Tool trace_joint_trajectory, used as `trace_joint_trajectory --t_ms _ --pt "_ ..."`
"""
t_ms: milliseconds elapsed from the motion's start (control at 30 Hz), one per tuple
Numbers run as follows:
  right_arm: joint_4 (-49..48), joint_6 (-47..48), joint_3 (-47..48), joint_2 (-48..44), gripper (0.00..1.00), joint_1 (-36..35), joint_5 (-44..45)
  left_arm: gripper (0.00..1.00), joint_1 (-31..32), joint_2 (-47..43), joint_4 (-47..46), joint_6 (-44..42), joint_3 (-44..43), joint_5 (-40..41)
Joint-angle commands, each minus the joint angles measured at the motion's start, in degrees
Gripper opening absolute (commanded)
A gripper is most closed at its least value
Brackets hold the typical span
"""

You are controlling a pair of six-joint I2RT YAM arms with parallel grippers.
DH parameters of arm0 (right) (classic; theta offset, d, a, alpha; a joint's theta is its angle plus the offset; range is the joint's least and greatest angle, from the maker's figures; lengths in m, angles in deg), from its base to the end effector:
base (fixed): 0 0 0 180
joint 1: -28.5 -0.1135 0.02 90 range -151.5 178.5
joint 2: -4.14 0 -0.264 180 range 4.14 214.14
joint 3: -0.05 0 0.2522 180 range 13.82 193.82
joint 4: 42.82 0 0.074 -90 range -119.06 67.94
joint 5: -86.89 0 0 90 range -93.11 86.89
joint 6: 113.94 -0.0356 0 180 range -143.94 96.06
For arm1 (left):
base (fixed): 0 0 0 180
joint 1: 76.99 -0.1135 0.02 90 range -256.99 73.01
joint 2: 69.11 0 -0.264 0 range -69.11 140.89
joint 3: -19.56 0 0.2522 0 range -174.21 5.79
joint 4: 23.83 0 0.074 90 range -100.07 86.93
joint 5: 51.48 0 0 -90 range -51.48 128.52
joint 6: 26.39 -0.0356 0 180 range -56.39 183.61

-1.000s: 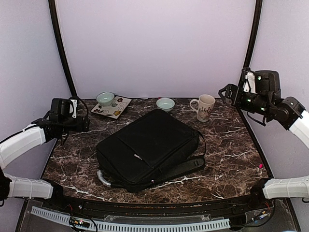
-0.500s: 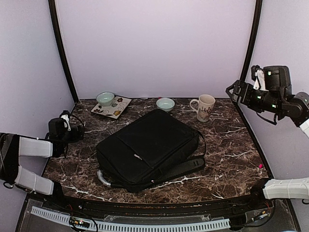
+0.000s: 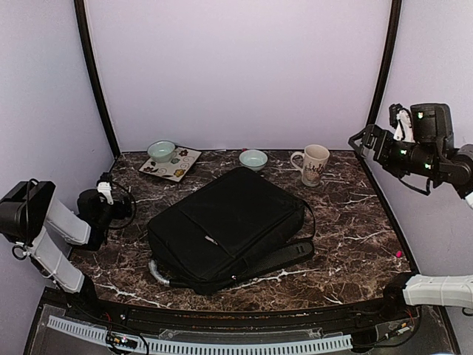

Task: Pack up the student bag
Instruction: Reset both arms

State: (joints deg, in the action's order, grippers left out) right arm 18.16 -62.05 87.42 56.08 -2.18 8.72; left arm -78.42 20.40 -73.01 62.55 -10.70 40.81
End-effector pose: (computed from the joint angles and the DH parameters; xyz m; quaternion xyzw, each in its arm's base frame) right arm 0.1421 0.0758 0.4206 0.1094 0.8361 0.2277 0.4869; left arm 0.2545 0.0078 0.1416 -0.0153 0.7662 0.0293 0.6417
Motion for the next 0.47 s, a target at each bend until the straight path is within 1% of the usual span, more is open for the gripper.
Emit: trace_joint_trajectory --t_ms 0,67,133,267,433 --pt "-0.53 -1.14 0.56 -1.05 1.00 0.10 -0.20 0.98 -0.10 0.64 -9.87 -3.06 1.14 -4.45" --pt "-1.04 -1.03 0.06 -1.14 1.00 0.13 -0.19 0.99 -0.06 -0.19 -7.33 -2.78 0.81 -4.38" --pt "-2.04 -1.01 -0.61 -1.08 1.00 0.12 -0.23 0.99 0.01 0.37 -9.25 -3.07 1.10 -4.32" --pt "-5.10 -1.18 -2.57 -1.05 1.00 0.14 -0.36 0.98 0.11 0.35 -9.28 -3.04 1.09 -4.24" --pt "-9.35 -2.08 -5.63 -1.93 1.00 0.09 2.82 0.99 0.05 0.37 -9.20 -2.94 1.10 -4.20"
